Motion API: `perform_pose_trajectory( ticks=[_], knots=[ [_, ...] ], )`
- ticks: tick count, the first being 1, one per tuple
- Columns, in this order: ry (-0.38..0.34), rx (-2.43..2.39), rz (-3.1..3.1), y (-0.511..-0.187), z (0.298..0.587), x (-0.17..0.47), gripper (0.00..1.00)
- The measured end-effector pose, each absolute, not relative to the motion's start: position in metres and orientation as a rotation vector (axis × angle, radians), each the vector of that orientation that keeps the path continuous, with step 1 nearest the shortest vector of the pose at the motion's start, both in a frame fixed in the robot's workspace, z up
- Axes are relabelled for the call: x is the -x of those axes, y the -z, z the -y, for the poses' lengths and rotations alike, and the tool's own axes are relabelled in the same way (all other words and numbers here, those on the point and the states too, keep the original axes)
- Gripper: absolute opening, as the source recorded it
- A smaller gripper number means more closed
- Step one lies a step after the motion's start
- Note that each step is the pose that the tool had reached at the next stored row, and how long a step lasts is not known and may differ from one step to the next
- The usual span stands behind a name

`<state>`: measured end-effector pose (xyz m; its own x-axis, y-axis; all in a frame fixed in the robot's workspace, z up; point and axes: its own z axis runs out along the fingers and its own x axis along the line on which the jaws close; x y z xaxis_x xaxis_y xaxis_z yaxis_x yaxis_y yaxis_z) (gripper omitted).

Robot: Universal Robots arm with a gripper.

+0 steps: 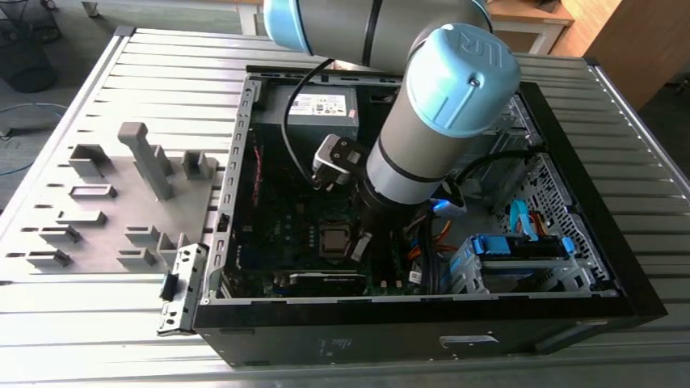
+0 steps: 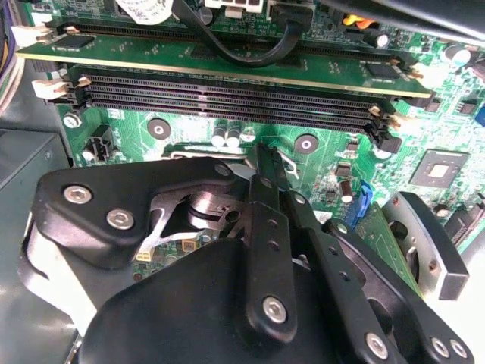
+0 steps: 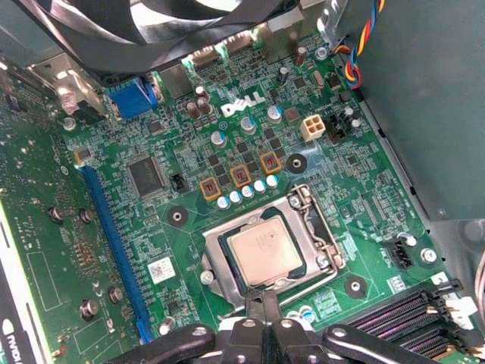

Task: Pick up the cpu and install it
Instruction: 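Install the first cpu locking lever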

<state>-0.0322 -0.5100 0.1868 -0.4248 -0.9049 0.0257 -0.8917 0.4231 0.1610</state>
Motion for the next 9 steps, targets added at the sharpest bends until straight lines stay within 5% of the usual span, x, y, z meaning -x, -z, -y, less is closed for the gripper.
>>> perform_pose_trajectory(
  ticks=[9],
  knots=[
    [0.187, -1.623, 2.556, -0.1867, 0.512, 0.0322, 0.11]
  ],
)
